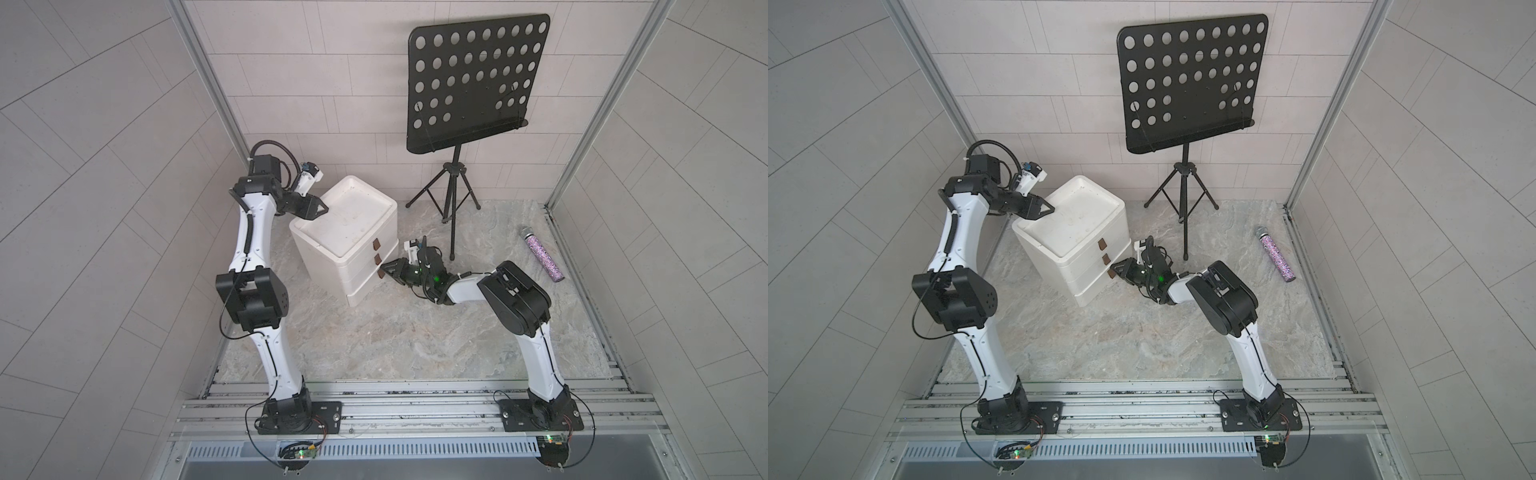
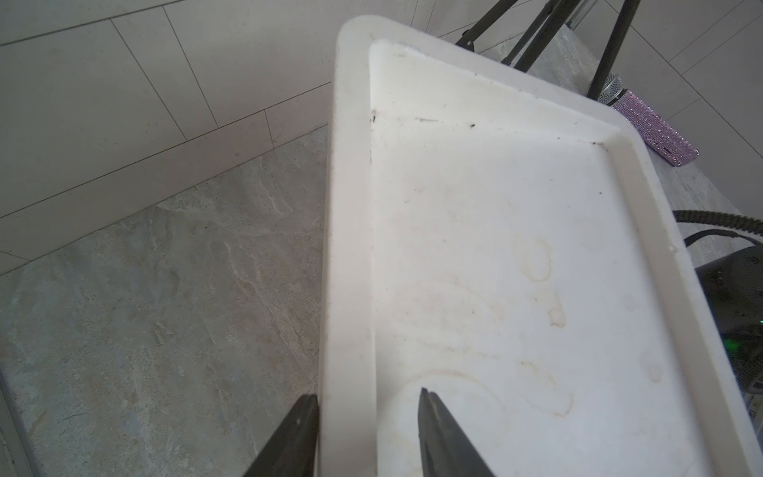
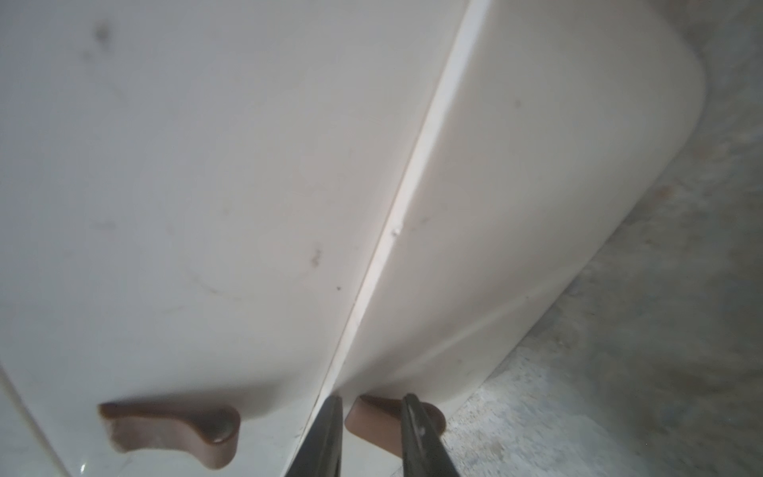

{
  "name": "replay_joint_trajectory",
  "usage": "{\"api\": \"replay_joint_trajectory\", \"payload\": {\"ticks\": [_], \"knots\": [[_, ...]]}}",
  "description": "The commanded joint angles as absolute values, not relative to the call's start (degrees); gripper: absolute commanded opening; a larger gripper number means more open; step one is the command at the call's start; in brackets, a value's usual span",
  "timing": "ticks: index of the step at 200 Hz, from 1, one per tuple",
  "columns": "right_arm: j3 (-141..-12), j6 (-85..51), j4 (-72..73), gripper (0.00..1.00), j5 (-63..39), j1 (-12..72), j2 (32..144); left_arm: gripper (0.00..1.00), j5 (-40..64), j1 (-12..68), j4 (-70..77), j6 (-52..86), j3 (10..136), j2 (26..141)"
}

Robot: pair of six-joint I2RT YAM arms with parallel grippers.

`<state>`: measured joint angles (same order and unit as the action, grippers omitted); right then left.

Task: Place the umbrella in the drawer by color
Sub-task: Close the drawer in the storage box.

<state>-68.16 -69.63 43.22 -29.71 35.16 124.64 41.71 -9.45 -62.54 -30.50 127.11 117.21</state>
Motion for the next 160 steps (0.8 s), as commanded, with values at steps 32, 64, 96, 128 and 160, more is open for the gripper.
{"api": "replay_joint_trajectory", "payload": {"ticks": [32, 64, 96, 128, 160], "knots": [[-69.6, -71.3, 44.8, 0.29, -29.8, 36.2, 126.3, 0.45, 44.2, -8.0, -66.8, -32.0, 123.8, 118.1], [-68.4, -71.2, 45.1, 0.32, -29.5, 35.9, 125.8, 0.45, 44.4, -8.0, -66.1, -31.8, 123.1, 117.6], [-65.6, -71.1, 46.4, 0.37, -29.7, 34.5, 123.3, 0.65, 44.4, -8.6, -63.6, -28.4, 123.2, 117.0], [-59.6, -66.2, 42.3, 0.53, -29.2, 30.8, 114.2, 0.79, 45.2, -10.6, -60.3, -21.7, 125.5, 116.6], [-61.1, -55.3, 27.3, 0.66, -28.2, 28.0, 103.2, 0.83, 45.5, -12.3, -58.3, -14.9, 128.8, 116.0]]}}
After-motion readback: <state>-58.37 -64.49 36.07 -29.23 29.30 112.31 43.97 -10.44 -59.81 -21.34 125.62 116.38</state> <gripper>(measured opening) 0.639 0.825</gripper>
